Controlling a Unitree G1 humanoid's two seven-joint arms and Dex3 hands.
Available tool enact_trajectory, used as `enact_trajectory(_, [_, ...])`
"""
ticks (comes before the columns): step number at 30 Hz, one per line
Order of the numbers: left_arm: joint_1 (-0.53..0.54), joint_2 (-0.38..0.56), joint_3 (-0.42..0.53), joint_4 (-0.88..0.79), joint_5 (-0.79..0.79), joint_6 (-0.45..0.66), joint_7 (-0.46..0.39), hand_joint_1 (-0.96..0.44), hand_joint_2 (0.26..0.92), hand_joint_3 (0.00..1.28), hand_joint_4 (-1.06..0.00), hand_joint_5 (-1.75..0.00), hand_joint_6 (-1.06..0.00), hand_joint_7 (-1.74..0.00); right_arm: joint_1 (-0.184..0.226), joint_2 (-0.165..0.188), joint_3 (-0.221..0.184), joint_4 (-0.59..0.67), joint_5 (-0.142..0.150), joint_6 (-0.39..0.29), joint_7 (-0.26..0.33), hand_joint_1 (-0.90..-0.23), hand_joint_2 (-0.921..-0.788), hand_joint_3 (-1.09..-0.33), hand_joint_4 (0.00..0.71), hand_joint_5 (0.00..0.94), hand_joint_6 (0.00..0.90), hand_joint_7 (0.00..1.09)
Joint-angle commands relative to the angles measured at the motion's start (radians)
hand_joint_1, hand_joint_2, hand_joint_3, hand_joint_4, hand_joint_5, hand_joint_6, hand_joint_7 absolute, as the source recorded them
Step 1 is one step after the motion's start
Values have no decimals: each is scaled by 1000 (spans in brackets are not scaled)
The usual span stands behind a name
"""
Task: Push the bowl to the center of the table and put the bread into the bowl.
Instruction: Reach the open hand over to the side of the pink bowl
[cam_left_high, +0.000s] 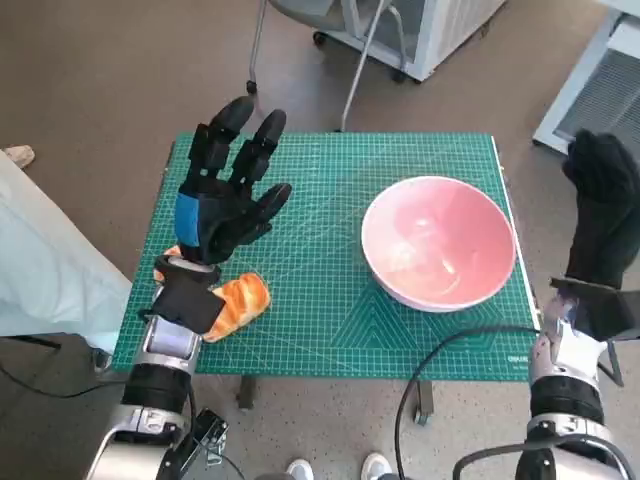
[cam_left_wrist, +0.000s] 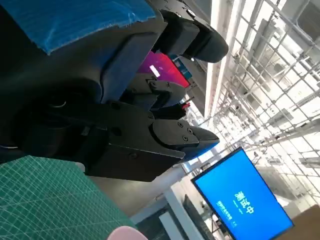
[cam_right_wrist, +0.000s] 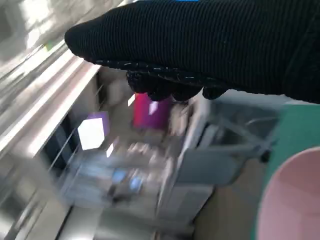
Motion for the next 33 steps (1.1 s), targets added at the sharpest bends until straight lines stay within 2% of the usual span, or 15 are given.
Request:
enact_trajectory(1, [6,7,12,-11,-11,-9,2,-24,921,242,-414,-70,-184,-647,16,27,-16,81,12,38,-23,-362,-921,-562,373,0,191,576])
enact_trajectory(6, [8,8,13,-14,-10,-6,2,-24,921,245,-413,-72,-182,-648,4,53,-26,122,23,69,-20,-363,-921,-567,357,0,179,571])
enact_trajectory(8, [11,9,15,-17,-9,-5,1,-25,921,246,-413,-72,-181,-648,-3,65,-39,136,37,86,-8,-364,-921,-574,345,0,175,567])
enact_trajectory(10, [16,12,17,-26,-9,-2,0,-27,921,246,-413,-72,-181,-648,-17,83,-66,155,70,118,22,-365,-921,-579,335,0,173,562])
enact_trajectory(13, [24,17,21,-41,-9,3,-3,-29,921,246,-412,-73,-181,-650,-36,103,-94,175,104,160,49,-355,-921,-582,323,0,186,492])
enact_trajectory(18, [41,31,27,-65,1,9,2,-33,921,244,-406,-72,-181,-658,-60,127,-119,198,129,224,54,-335,-921,-578,313,1,216,425])
enact_trajectory(28, [89,57,46,-142,3,39,5,-30,921,244,-395,-88,-144,-742,-101,185,-166,214,169,297,62,-341,-921,-588,304,0,248,416])
enact_trajectory(31, [126,66,61,-216,6,80,10,-23,906,268,-349,-178,-99,-839,-130,222,-175,220,177,308,48,-340,-910,-606,309,2,262,469])
enact_trajectory(33, [140,67,66,-248,4,103,9,-17,865,347,-235,-391,-76,-887,-141,234,-179,222,178,315,44,-339,-896,-634,313,2,235,539])
